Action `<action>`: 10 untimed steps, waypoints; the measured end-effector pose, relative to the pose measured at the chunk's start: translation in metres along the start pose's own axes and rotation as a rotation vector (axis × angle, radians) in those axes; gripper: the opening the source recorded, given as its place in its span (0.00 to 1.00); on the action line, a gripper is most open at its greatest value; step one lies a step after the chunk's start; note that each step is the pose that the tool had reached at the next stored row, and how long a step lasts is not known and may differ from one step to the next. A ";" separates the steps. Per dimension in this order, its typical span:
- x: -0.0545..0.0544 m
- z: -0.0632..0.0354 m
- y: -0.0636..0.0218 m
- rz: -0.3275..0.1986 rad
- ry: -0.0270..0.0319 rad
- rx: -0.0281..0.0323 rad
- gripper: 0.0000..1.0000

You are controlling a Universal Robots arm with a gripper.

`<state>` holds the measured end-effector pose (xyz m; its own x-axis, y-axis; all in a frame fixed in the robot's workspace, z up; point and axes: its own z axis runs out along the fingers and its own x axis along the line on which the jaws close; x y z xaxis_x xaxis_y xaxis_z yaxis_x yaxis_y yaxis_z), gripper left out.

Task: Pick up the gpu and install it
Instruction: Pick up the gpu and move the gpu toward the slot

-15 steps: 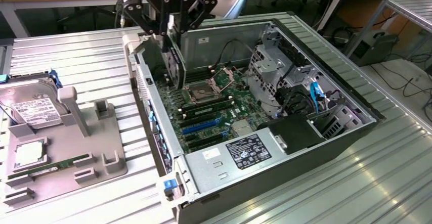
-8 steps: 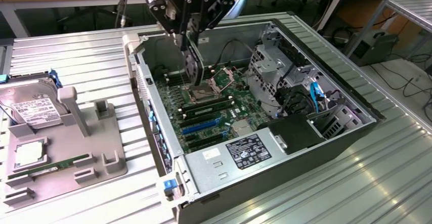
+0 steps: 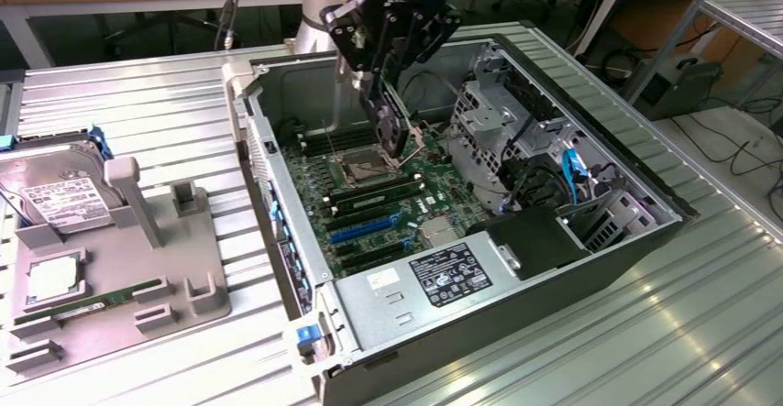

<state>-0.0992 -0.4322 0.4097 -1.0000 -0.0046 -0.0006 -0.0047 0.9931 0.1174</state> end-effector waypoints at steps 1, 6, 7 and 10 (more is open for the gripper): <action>-0.004 0.0014 -0.0007 0.000 0.0005 0.0001 0.26; -0.027 0.0082 -0.0065 0.001 0.0054 0.0001 0.26; -0.031 0.0091 -0.0081 0.001 0.0077 0.0001 0.26; -0.040 0.0113 -0.0115 0.002 0.0187 0.0000 0.26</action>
<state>-0.0595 -0.4422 0.3972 -0.9998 -0.0047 0.0182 -0.0025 0.9931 0.1174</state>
